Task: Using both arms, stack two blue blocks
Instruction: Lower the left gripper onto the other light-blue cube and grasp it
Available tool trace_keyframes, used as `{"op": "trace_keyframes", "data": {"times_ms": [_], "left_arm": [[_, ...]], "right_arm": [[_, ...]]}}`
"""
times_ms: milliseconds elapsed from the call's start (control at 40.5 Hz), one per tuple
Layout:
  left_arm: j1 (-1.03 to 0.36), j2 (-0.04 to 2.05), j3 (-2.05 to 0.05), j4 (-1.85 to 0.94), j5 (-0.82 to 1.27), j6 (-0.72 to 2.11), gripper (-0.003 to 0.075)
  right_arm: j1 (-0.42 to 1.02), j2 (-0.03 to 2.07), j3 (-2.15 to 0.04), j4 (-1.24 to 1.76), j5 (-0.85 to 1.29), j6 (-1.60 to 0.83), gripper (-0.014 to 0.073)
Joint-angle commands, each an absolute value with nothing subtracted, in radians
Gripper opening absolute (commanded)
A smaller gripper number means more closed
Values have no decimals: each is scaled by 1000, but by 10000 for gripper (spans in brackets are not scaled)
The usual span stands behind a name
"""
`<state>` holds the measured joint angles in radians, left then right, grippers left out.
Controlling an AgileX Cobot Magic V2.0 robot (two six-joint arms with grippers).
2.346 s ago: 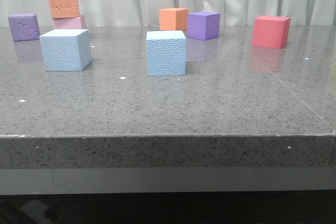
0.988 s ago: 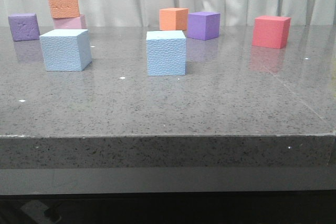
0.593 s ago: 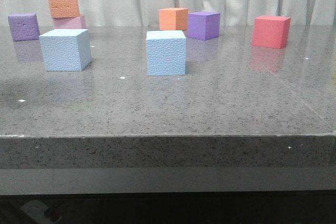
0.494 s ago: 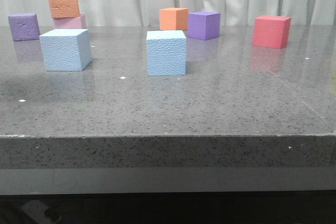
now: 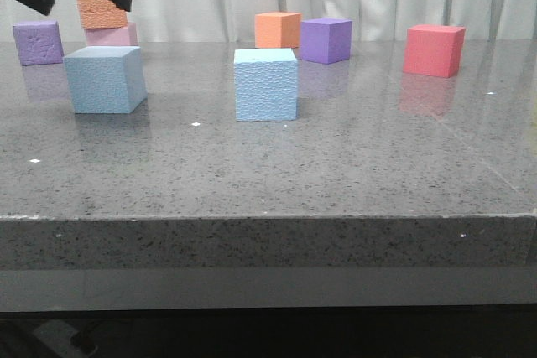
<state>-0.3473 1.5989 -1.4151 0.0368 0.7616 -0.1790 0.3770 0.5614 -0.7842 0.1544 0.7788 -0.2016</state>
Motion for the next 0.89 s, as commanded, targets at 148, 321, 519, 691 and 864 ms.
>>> {"op": "trace_keyframes", "data": {"times_ms": [148, 321, 519, 691, 864], "left_arm": [[-354, 1673, -1544, 139, 752, -298, 566], [-362, 1736, -1575, 150, 767, -329, 566], [-380, 1787, -1576, 146, 769, -334, 566], [-380, 1820, -1576, 146, 764, -336, 566], [-380, 1824, -1576, 145, 762, -336, 566]], "right_arm": [[371, 563, -807, 165, 712, -210, 603], [371, 563, -807, 165, 712, -210, 603], [371, 563, -807, 165, 711, -210, 603], [371, 563, -807, 165, 711, -210, 603], [371, 563, -807, 165, 711, -210, 603]]}}
